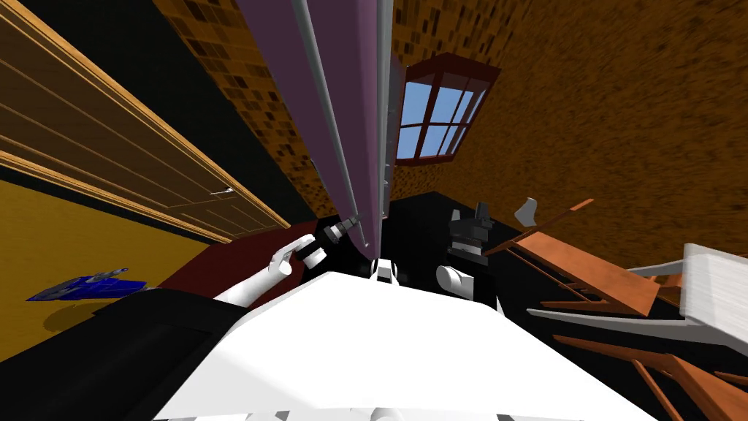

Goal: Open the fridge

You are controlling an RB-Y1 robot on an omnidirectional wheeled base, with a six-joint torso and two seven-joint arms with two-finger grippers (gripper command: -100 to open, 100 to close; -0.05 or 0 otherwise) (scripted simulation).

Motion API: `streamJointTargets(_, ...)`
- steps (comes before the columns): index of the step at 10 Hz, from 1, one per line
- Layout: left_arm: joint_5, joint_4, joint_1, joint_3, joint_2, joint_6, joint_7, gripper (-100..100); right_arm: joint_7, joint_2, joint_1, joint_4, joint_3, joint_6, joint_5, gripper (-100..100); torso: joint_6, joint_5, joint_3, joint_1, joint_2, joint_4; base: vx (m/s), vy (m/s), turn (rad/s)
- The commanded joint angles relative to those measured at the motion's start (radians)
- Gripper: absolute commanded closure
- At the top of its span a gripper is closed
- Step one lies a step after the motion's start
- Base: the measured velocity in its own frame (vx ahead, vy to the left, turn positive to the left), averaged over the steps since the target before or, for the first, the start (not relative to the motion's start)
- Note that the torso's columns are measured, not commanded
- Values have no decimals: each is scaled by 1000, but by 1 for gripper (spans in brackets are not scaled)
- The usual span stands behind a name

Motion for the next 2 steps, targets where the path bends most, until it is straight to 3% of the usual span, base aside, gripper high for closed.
streamJointTargets(1,18,-64,11,20,38,30,13,-100,0,0,0,0,0,0,0,0,1,1,2,4,3,1,79,-27,65)
streamJointTargets(2,25,-88,14,27,52,41,17,-100,0,0,0,0,0,0,0,0,-1,2,5,8,9,2,71,-9,90)
